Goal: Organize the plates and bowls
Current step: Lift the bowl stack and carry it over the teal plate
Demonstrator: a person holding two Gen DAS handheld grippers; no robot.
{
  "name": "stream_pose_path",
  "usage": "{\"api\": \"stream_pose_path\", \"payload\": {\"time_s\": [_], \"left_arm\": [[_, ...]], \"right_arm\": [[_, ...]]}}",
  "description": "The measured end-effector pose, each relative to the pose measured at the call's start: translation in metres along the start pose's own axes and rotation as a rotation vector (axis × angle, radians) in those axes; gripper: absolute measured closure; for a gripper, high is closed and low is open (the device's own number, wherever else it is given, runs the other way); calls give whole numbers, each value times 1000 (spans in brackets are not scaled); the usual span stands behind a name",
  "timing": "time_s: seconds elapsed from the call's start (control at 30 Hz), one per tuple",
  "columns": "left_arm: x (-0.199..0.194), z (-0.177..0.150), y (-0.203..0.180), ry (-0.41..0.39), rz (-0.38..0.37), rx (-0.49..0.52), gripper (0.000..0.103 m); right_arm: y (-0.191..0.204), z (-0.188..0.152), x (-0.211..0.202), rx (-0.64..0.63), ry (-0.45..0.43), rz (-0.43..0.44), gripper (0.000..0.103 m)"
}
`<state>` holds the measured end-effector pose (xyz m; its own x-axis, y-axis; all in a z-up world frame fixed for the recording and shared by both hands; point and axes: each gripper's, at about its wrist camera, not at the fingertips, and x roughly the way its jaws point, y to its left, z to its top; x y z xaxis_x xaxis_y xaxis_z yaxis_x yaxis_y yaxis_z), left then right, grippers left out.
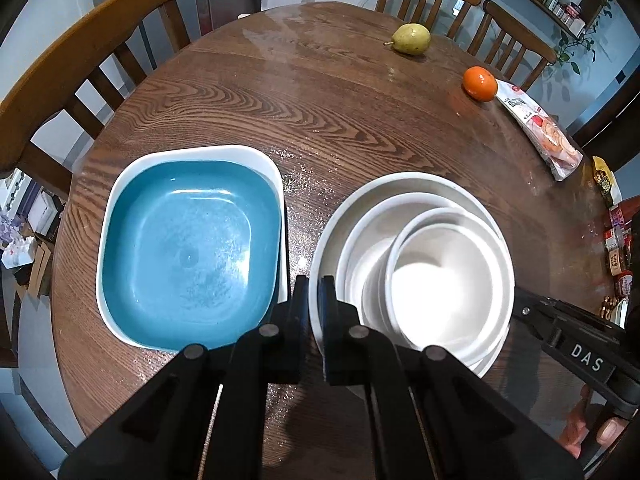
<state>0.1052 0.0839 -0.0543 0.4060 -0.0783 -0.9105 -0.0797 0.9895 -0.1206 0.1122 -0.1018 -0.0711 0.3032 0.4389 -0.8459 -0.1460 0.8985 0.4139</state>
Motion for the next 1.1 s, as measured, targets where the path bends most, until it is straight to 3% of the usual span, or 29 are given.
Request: {"api": "stream_pose_path", "payload": {"time_s": [0.53, 1.1], "left_arm": [[-25, -5, -4, -83, 16, 24, 101], [-52, -6, 42, -146, 54, -33, 101]], "right_arm": [[12, -6, -29, -31, -68, 2, 93], [67, -1, -26, -116, -78, 23, 93]]}}
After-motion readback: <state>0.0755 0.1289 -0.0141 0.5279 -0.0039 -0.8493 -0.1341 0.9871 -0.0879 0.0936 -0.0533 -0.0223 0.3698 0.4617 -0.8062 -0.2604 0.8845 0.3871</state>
